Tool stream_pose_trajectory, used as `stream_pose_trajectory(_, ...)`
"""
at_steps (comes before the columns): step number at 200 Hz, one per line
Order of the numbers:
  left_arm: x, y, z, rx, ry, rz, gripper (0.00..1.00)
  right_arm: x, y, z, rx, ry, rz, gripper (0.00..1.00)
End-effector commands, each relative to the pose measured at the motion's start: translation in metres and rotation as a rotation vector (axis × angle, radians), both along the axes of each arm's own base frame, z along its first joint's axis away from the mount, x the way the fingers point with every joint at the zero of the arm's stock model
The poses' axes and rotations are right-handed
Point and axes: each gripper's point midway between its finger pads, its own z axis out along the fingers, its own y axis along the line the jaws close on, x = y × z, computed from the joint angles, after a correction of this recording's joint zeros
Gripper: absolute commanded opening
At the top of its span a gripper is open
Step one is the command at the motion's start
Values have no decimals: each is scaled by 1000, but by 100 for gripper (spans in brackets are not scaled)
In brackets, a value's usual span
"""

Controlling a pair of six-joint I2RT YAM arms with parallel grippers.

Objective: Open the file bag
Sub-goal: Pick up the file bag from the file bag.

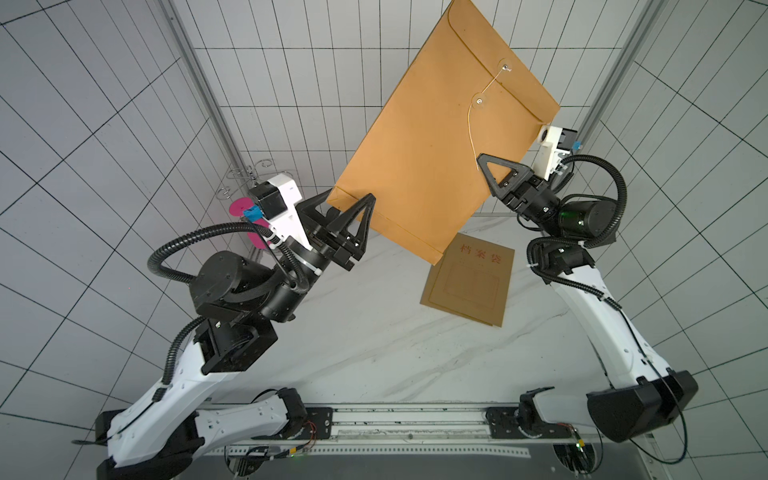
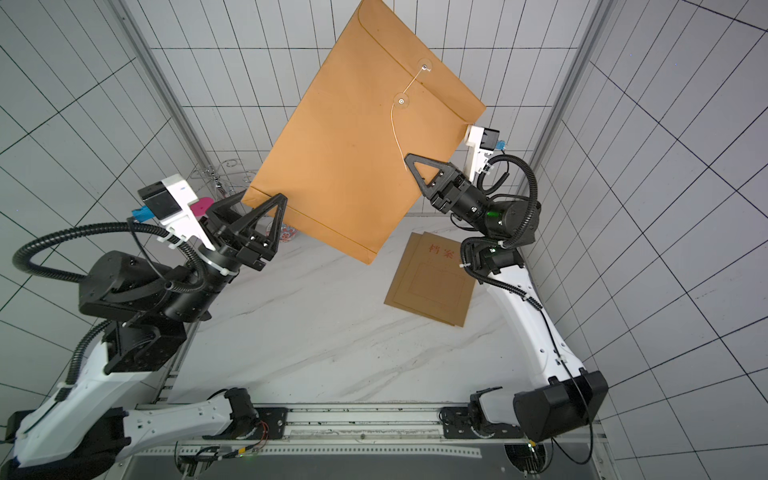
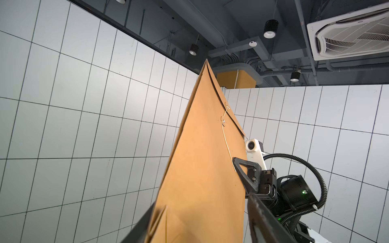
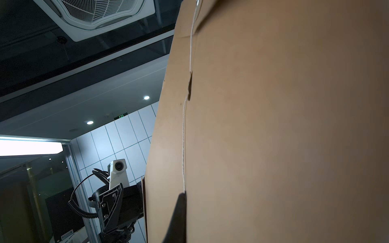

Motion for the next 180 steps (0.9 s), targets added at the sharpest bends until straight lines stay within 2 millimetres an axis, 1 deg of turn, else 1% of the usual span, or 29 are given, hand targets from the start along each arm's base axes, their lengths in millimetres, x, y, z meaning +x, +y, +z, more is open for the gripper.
stream_pose_trajectory(1, 6, 15, -15, 61, 59, 78, 85, -6, 4, -23, -198, -54, -105, 0)
stream_pose_trajectory(6, 7, 17, -18, 82, 67, 92, 88, -8, 5, -27, -241, -66, -109, 0)
stream_pose_trajectory(22, 10, 25, -25, 157, 99, 142, 91, -15, 8, -41, -366, -102, -112, 0)
stream_pose_trajectory(40, 17, 27, -32, 269, 132, 178, 95, -19, 6, -53, -461, -135, -139, 0)
stream_pose_trajectory(52, 20, 25, -34, 315, 136, 178, 95, -25, 5, -55, -498, -164, -149, 0)
stream_pose_trajectory(71, 22, 19, -29, 344, 121, 141, 95, -37, 5, -57, -554, -223, -136, 0)
stream_pose_trajectory(82, 28, 14, -30, 363, 120, 113, 95, -43, 6, -57, -577, -257, -124, 0)
stream_pose_trajectory(97, 40, 5, -35, 379, 128, 40, 95, -52, 6, -57, -605, -294, -99, 0)
stream_pose_trajectory(111, 50, -1, -38, 360, 135, -52, 95, -57, 6, -56, -625, -305, -86, 0)
stream_pose_trajectory(134, 57, -9, -38, 318, 110, -207, 95, -66, 7, -57, -633, -321, -50, 0)
stream_pose_trajectory(153, 54, -18, -37, 307, 65, -310, 95, -70, 8, -57, -632, -328, -26, 0)
stream_pose_trajectory(180, 42, -32, -34, 314, 2, -438, 95, -78, 10, -56, -628, -338, 19, 0)
